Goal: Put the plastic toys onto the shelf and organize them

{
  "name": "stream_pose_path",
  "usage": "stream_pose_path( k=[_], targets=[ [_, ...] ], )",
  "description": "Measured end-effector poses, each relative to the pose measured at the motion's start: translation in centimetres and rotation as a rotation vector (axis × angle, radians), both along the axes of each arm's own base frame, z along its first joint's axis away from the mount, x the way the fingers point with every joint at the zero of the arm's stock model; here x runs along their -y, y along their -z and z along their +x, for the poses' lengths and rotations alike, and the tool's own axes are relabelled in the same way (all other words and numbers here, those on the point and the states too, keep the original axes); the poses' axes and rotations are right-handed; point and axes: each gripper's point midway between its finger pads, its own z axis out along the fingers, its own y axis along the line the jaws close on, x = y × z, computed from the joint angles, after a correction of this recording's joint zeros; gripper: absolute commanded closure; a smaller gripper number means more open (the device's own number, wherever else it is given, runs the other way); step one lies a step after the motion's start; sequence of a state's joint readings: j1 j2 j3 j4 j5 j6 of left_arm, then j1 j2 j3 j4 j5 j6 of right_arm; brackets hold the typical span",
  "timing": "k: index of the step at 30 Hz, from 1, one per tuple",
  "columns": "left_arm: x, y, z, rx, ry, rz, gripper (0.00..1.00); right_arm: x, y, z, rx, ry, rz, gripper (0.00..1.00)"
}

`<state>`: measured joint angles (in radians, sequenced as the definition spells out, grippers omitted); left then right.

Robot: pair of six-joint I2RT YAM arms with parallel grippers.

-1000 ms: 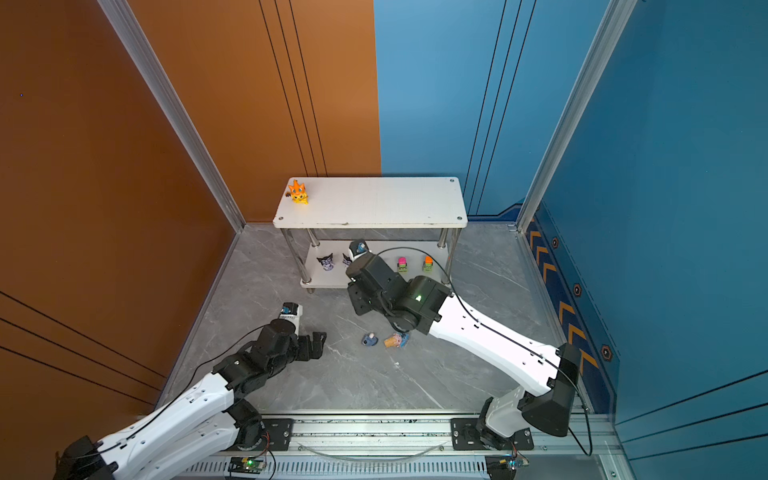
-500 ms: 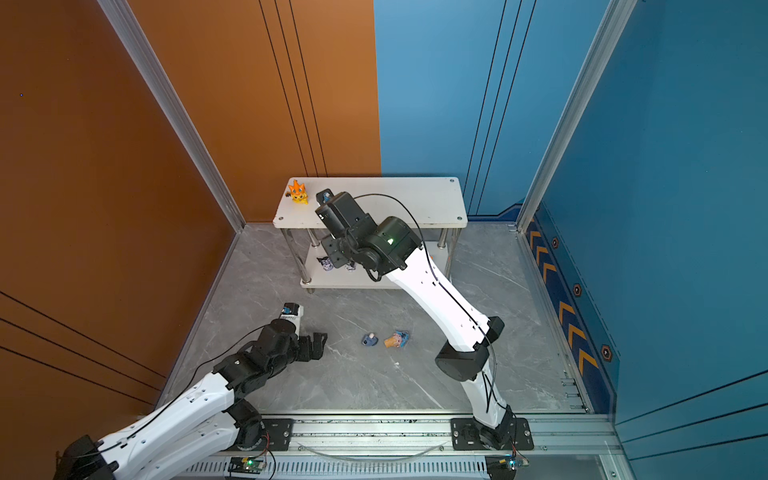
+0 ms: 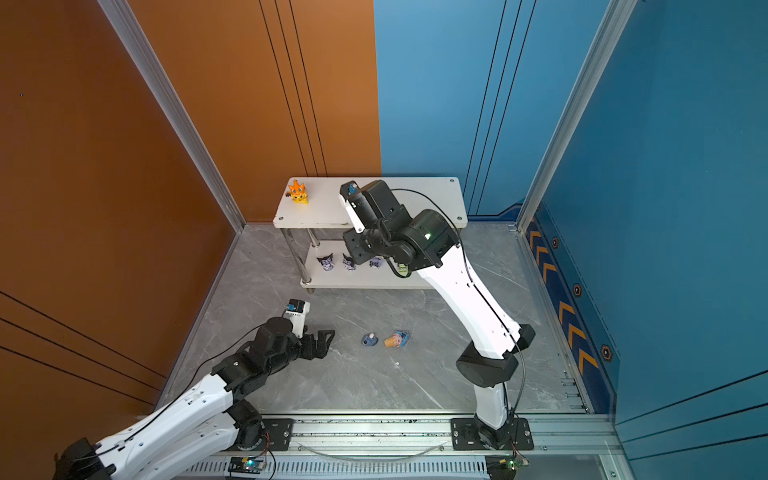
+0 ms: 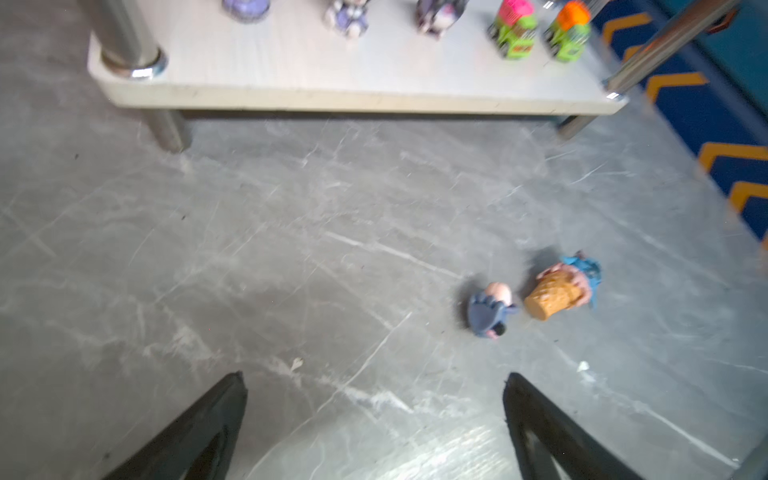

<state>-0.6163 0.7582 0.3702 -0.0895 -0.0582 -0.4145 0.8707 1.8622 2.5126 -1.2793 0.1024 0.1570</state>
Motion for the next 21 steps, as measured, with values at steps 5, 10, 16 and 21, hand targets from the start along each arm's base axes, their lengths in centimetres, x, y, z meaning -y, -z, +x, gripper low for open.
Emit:
stream_pose_path(
  k=[5, 10, 16, 21],
  targets=[
    [-0.3, -2.2, 0.0, 0.100, 0.014, -0.030, 0.02, -0.2, 6.6, -3.5, -0.127, -0.071, -0.136, 0.75],
    [-2.5, -1.5, 0.6, 0.084, -0.064, 0.023, 0.02, -0.9, 16.7, -6.7, -0.234, -0.110, -0.231, 0.78],
    [-4.4, -1.1, 1.3, 0.068, -0.154, 0.032, 0.02, -2.1, 23.9, -8.6, -0.224, -0.132, -0.196, 0.79],
    [-7.0, -0.4, 1.6, 0.043, -0.259, 0.066, 0.02, -5.0, 24.9, -8.6, -0.150, -0.170, -0.082, 0.78]
  ],
)
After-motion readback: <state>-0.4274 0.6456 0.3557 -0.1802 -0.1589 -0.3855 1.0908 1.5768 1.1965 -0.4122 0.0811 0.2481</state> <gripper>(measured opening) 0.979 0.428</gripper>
